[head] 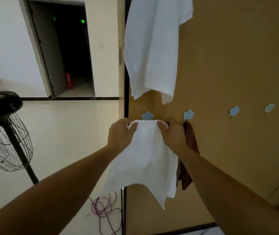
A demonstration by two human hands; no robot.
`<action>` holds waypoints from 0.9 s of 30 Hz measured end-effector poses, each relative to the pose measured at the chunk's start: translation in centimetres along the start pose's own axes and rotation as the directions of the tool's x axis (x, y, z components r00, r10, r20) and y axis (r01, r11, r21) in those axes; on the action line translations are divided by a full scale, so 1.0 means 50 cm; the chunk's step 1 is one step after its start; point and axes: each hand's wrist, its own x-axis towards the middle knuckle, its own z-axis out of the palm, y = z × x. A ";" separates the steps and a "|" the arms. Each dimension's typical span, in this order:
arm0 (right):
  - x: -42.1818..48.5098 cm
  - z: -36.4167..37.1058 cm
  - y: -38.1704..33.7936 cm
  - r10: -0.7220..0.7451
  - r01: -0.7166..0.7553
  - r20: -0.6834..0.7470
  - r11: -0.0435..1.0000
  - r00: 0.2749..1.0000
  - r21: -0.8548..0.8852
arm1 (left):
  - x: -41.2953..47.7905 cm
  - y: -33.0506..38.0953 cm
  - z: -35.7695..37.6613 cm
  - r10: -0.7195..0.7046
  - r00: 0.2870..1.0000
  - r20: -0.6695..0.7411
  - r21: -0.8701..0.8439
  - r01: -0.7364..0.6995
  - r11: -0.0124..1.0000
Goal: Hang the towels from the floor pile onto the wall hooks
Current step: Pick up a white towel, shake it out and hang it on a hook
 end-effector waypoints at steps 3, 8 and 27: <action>0.046 0.023 0.000 -0.037 0.037 -0.061 0.999 0.997 -0.011 | 0.034 0.010 0.027 -0.033 0.994 -0.100 0.062 0.039 0.997; 0.044 0.077 0.055 -0.029 0.025 -0.057 0.998 0.998 -0.059 | 0.017 -0.015 0.090 -0.124 0.988 -0.094 0.161 0.138 0.977; 0.071 0.062 0.051 -0.098 0.112 -0.096 0.982 0.991 0.152 | 0.027 -0.009 0.103 -0.021 0.967 -0.256 -0.004 0.021 1.000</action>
